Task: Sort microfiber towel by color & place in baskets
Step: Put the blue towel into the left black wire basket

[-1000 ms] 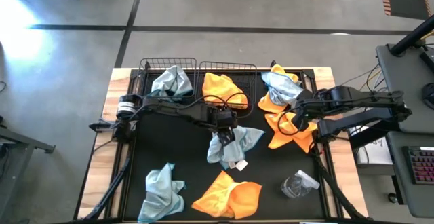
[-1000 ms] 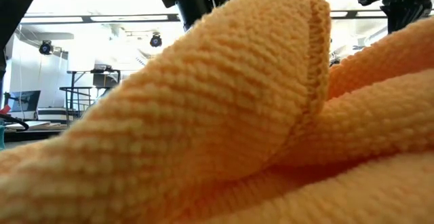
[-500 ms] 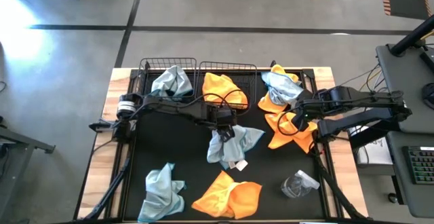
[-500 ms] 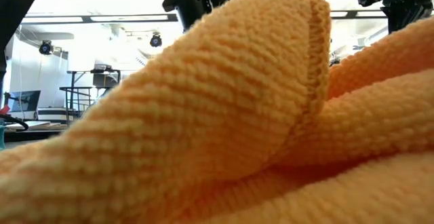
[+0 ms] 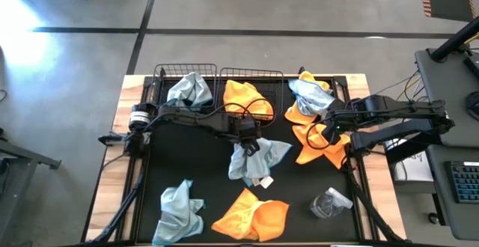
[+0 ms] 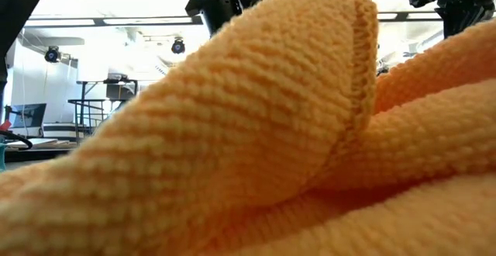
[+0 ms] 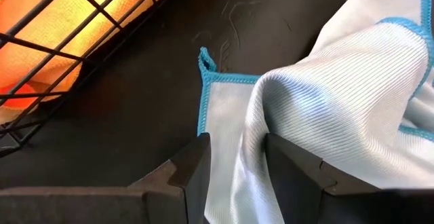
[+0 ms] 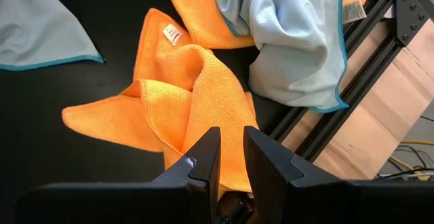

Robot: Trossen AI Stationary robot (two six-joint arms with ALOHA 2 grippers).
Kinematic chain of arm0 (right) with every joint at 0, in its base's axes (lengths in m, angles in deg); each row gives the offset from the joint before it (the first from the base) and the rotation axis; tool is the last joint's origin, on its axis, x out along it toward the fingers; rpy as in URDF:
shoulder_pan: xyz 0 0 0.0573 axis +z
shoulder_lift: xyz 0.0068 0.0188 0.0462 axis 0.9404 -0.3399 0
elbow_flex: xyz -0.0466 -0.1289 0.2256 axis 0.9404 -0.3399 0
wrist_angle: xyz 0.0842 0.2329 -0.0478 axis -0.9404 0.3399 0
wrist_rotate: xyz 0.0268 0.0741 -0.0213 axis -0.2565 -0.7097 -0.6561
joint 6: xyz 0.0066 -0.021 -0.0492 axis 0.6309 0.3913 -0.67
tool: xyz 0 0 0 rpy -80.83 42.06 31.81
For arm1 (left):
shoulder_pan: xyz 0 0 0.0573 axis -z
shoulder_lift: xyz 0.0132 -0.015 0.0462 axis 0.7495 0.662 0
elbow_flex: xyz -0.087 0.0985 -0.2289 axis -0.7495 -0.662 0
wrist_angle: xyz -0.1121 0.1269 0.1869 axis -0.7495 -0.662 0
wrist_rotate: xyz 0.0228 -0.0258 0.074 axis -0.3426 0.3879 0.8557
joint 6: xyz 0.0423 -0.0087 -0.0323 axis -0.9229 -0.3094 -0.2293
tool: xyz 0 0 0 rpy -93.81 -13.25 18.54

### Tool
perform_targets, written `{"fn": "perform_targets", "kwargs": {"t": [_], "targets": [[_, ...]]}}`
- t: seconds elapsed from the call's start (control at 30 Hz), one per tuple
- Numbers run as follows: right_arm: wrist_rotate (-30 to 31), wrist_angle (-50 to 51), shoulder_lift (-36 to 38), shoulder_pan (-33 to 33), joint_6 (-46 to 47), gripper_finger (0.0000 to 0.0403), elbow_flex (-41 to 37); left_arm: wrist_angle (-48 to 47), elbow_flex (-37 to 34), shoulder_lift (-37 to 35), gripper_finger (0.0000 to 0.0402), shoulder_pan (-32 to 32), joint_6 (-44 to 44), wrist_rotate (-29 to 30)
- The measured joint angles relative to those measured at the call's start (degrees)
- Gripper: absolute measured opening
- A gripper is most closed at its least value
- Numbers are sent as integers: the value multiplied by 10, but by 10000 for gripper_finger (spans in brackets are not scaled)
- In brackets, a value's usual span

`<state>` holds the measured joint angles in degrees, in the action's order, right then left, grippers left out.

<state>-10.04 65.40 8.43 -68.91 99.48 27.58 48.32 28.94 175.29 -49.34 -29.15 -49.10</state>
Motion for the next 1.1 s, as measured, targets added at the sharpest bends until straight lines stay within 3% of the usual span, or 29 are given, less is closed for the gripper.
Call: {"fn": "perform_targets", "kwargs": {"t": [0.73, 1.1], "targets": [[-45, -1, 0, 0, 8, 59, 0, 6, 0, 2, 160, 0, 27, -1], [-45, -2, 0, 0, 14, 59, 0, 13, 6, 79, 157, 8, 45, -53]]}}
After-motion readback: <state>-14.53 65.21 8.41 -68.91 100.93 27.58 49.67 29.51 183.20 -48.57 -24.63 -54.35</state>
